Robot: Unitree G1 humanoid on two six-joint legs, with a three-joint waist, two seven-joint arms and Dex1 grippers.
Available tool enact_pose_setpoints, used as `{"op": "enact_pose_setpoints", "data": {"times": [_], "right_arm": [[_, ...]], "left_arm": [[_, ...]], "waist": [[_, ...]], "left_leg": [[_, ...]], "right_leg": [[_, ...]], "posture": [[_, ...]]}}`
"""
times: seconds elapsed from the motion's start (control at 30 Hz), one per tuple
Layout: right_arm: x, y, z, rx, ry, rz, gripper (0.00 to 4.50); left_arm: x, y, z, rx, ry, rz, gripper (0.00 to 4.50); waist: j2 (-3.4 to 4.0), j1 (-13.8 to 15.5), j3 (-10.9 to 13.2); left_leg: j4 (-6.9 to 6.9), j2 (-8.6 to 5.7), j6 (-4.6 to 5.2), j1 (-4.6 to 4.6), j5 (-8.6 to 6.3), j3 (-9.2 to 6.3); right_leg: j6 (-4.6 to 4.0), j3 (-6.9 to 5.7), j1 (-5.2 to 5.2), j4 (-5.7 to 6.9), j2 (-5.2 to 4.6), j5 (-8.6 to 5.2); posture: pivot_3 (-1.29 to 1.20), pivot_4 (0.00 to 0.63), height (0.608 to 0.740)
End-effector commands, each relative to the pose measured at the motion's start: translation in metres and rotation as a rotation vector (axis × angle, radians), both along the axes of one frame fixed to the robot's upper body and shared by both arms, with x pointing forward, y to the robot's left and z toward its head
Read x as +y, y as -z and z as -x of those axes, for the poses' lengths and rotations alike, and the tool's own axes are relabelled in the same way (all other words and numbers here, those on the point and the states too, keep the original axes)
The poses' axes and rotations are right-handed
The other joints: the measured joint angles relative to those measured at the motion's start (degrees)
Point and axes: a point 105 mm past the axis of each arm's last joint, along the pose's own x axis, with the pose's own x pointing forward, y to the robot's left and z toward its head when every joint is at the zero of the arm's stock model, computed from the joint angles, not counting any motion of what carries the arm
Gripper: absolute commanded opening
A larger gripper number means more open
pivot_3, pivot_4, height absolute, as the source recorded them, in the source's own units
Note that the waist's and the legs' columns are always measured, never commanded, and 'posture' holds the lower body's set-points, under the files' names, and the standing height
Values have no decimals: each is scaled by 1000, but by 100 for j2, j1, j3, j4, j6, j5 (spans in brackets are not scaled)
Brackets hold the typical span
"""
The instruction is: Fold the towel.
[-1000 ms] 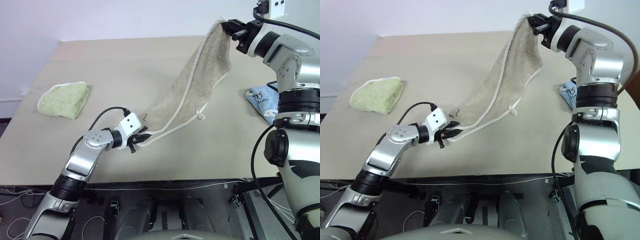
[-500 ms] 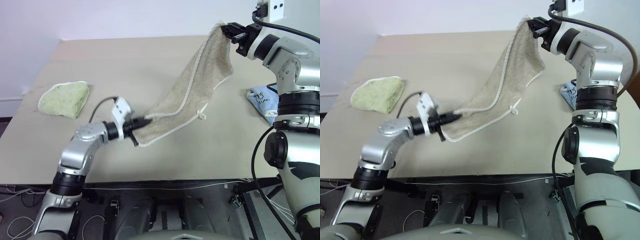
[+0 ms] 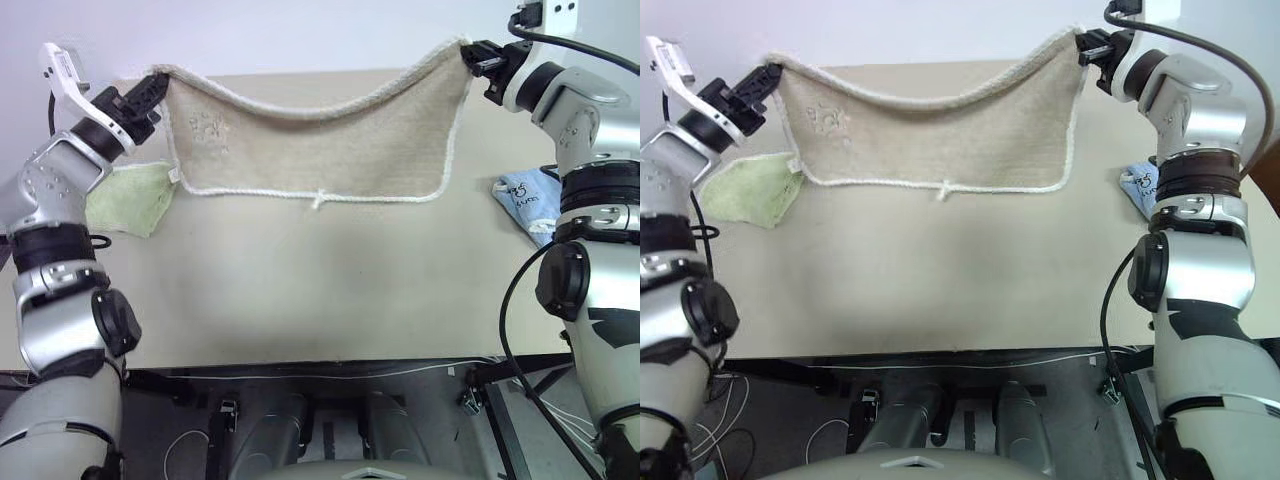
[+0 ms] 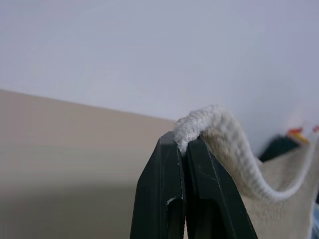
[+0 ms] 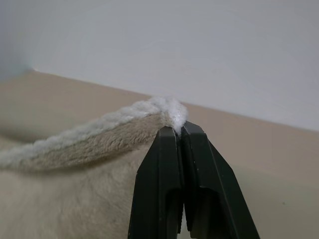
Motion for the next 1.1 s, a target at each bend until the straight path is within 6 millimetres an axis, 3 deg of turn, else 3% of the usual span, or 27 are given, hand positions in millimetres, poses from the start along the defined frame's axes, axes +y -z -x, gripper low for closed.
{"op": "enact_pose_setpoints", "data": {"times": [0.03, 0.27, 0.43, 0.53, 0.63, 0.73, 0.87, 0.97, 1.1], "right_arm": [[-2, -28, -2, -93, 57, -18, 0], [-16, -37, -11, -139, 234, -57, 0], [-16, -43, -9, -179, 224, -7, 0], [-27, -31, -8, -148, 244, 119, 0], [-39, -22, -5, -113, 243, 139, 0], [-45, -15, 1, -103, 179, 183, 0], [-64, -1, 8, -66, 200, 204, 0], [-61, 10, 20, -43, 72, 197, 0], [-50, 20, 56, 5, -139, 223, 0]], "left_arm": [[13, -16, -13, -44, -145, -82, 31], [22, -33, -30, -22, -404, -132, 31], [8, -42, -33, -62, -410, -215, 31], [-2, -55, -30, -147, -350, -257, 31], [-10, -60, -24, -192, -246, -286, 31], [-17, -51, -13, -203, -54, -344, 31], [-11, -36, 0, -171, 93, -359, 31], [-7, -23, 15, -147, 222, -394, 31], [2, -6, 35, -84, 357, -413, 31]], "waist": [[0, -2, 0], [-1, -69, 0], [-2, -158, 1], [-2, -186, 1], [-2, -206, 1], [-2, -260, 1], [0, -320, 1], [0, -327, 1], [0, -298, 1]], "left_leg": [[2, 0, -1, -5, 1, 0], [2, 0, -5, -37, 4, 1], [2, -1, -5, -42, 5, 1], [2, -1, -5, -42, 5, 2], [2, -1, -5, -42, 5, 3], [4, -1, -4, -42, 5, 4], [4, -1, -4, -41, 5, 7], [4, 0, -4, -41, 6, 10], [10, 0, -6, -45, 7, 10]], "right_leg": [[0, -1, -4, 0, 0, 0], [1, 2, -37, 6, -1, 0], [1, 6, -39, 6, -3, 0], [1, 7, -43, 12, -2, 1], [1, 5, -46, 15, -2, 0], [1, 3, -44, 15, -2, 1], [1, 5, -47, 19, -1, 0], [1, 8, -58, 38, 1, 0], [1, 8, -67, 53, 2, 0]], "posture": [[0, 150, 740], [0, 150, 740], [0, 150, 740], [0, 150, 740], [0, 150, 740], [0, 150, 740], [0, 150, 740], [0, 150, 740], [0, 150, 740]]}}
